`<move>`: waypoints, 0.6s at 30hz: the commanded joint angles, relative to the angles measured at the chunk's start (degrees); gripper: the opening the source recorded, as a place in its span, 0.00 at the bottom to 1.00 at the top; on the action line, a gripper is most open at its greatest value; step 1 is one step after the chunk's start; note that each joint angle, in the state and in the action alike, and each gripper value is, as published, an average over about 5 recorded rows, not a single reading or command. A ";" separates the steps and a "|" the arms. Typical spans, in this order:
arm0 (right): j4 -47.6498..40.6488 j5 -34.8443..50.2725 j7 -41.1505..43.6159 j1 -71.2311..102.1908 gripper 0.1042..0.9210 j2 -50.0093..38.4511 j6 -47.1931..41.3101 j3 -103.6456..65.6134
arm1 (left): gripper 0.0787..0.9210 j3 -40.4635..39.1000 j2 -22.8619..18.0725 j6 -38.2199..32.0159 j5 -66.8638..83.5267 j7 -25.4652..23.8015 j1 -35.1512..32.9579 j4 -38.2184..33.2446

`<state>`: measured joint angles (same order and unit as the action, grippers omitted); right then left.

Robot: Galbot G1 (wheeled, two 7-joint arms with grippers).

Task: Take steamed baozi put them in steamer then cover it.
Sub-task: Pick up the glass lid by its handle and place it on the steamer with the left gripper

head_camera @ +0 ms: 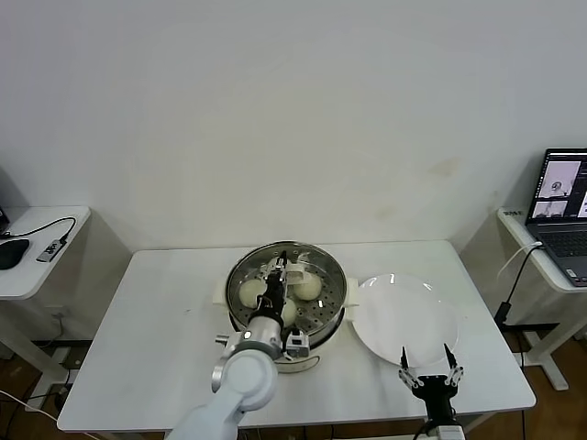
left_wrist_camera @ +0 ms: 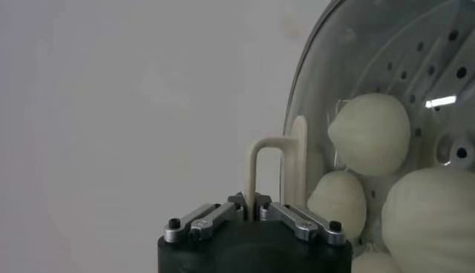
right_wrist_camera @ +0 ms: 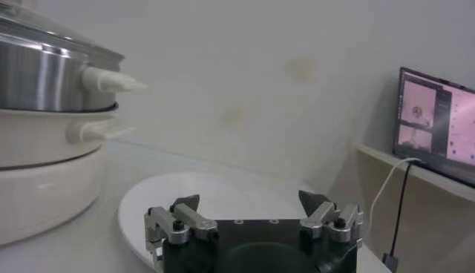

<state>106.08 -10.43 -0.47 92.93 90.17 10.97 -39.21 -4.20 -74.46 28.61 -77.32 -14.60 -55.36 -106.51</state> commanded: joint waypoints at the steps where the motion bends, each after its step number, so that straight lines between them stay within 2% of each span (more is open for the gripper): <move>1: 0.03 -0.15 -0.01 0.05 0.88 0.05 -0.02 0.09 | 0.31 0.46 0.98 -0.20 0.13 0.35 -2.20 -3.54; 11: -0.05 -0.44 -0.04 0.11 0.88 0.09 0.03 0.35 | 0.65 4.11 7.56 -1.86 7.04 3.71 -12.30 -16.82; 15: -0.25 -0.40 0.08 0.10 0.88 -0.14 0.25 0.80 | 0.79 9.49 10.47 -2.79 16.49 8.56 -19.41 -23.85; 18: -0.05 -0.16 0.41 0.28 0.88 -0.47 0.67 1.27 | 0.86 15.25 11.97 -5.47 30.36 15.14 -27.04 -26.53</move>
<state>105.85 -10.84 -0.36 93.06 90.01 11.22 -38.48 0.20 -68.25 26.53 -70.85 -10.60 -65.29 -119.25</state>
